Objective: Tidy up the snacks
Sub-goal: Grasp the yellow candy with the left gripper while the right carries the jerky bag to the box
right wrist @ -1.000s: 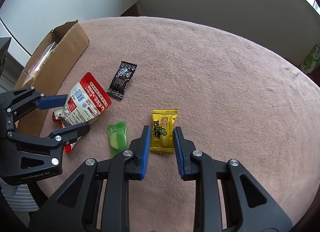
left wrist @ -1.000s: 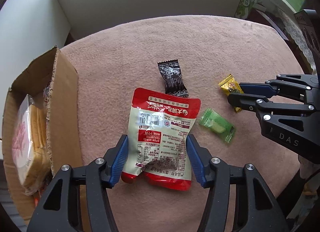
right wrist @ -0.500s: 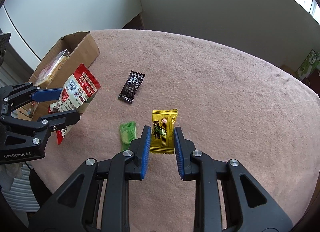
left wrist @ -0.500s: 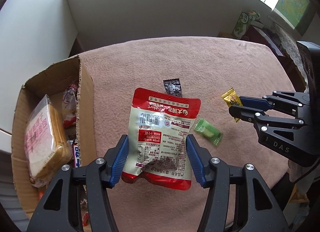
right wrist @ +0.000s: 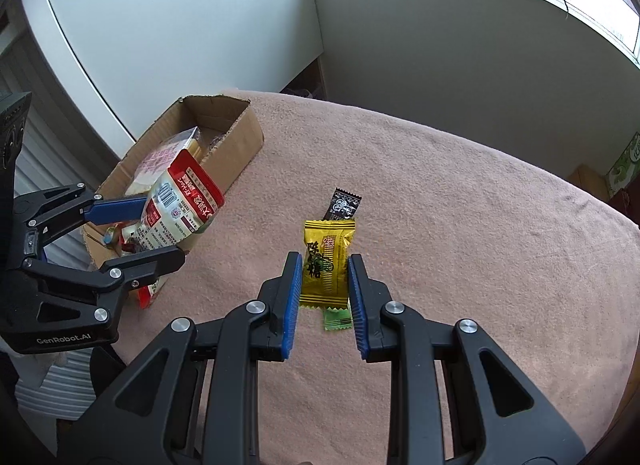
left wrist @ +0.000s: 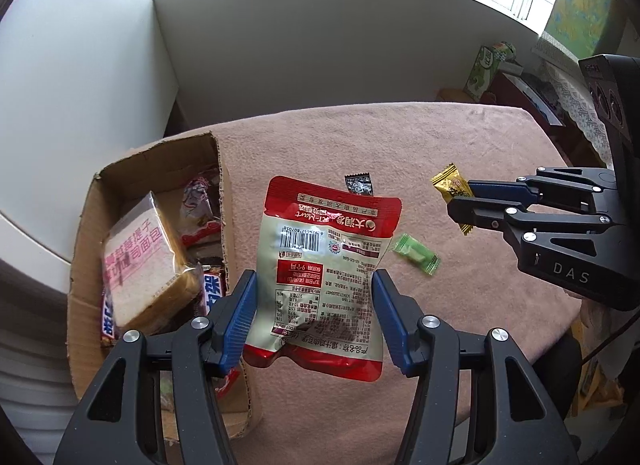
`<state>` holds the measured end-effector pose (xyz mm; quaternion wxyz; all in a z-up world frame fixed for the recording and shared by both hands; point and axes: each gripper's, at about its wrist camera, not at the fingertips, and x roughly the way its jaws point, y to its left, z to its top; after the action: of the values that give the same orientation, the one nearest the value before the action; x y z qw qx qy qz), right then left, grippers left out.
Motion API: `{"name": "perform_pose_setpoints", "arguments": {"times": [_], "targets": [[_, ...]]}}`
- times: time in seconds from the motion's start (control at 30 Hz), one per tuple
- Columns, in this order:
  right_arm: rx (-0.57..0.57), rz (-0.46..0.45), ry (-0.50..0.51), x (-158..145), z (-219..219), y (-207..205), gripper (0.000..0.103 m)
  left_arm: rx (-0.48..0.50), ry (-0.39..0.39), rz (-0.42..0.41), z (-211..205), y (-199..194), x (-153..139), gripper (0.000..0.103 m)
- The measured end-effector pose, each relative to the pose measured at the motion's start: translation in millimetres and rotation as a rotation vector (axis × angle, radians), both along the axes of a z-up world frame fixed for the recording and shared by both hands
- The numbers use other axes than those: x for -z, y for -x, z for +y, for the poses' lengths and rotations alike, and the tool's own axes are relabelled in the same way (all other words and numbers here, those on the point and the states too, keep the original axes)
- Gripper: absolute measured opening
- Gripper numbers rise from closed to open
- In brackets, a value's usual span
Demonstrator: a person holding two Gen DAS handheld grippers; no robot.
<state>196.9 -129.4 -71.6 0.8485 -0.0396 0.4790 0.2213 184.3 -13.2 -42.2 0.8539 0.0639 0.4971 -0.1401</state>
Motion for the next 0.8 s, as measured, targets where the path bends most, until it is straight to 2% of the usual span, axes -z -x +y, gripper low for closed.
{"name": "perform_pose_setpoints", "arguments": {"times": [0.2,0.5,0.8], "targets": [[-0.054,-0.016,-0.01,-13,36,3,0.024,-0.05,0.016,-0.028,25,14,-6,0.057],[-0.122,-0.003,-0.039,-14,87,-2,0.024,-0.194,0.074,-0.045,93,32,-7,0.057],[-0.127,0.029,-0.09,-12,120,-28,0.024,-0.285,0.098,-0.038,133,40,4,0.057]]}}
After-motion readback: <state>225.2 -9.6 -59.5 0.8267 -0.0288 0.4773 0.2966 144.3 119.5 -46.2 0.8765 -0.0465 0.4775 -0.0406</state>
